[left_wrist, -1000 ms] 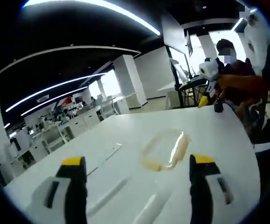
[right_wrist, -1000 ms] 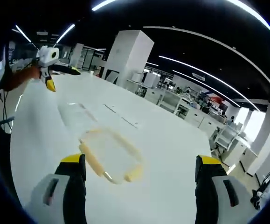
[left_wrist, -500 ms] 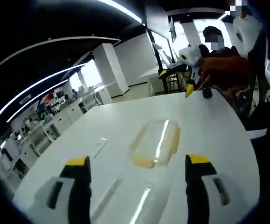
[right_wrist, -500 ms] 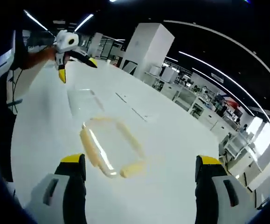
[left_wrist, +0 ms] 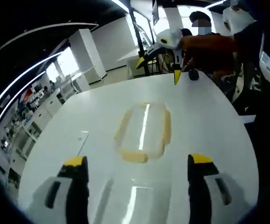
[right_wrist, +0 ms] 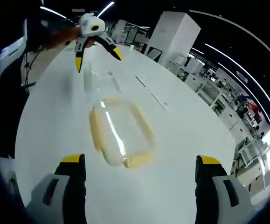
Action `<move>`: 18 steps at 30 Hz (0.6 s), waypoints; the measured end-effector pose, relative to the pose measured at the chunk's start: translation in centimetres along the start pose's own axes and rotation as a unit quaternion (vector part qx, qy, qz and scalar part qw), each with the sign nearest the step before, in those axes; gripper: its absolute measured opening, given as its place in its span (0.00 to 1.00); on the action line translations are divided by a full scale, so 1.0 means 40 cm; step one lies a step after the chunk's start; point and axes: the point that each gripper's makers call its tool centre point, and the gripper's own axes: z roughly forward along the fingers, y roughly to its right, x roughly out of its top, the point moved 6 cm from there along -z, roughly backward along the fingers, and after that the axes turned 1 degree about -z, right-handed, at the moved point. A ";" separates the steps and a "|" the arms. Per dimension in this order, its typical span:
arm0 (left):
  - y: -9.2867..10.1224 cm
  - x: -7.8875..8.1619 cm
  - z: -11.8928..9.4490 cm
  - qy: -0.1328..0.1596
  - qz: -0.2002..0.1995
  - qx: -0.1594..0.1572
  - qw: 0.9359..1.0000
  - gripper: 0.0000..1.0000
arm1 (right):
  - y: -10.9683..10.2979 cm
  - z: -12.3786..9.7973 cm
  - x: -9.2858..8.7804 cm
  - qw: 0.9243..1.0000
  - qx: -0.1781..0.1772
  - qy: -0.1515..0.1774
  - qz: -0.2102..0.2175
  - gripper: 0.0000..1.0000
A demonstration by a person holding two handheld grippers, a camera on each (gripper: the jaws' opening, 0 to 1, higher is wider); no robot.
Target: Snap each plastic latch of the storage box into its locked position after aligning the lid with the box until every specified latch is closed and the lid sits flush.
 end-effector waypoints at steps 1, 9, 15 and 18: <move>-0.001 -0.002 0.007 -0.010 0.003 -0.006 1.000 0.90 | 0.001 0.003 0.000 1.000 0.004 -0.001 -0.002 1.00; -0.017 -0.010 0.064 -0.049 0.011 -0.044 0.998 0.91 | 0.020 0.035 -0.004 0.998 0.046 -0.021 -0.023 1.00; -0.025 -0.014 0.105 -0.073 0.013 -0.063 0.995 0.90 | 0.027 0.057 -0.008 0.996 0.073 -0.033 -0.033 1.00; -0.032 -0.016 0.123 -0.085 0.016 -0.070 0.994 0.88 | 0.030 0.071 -0.013 0.995 0.081 -0.041 -0.039 0.98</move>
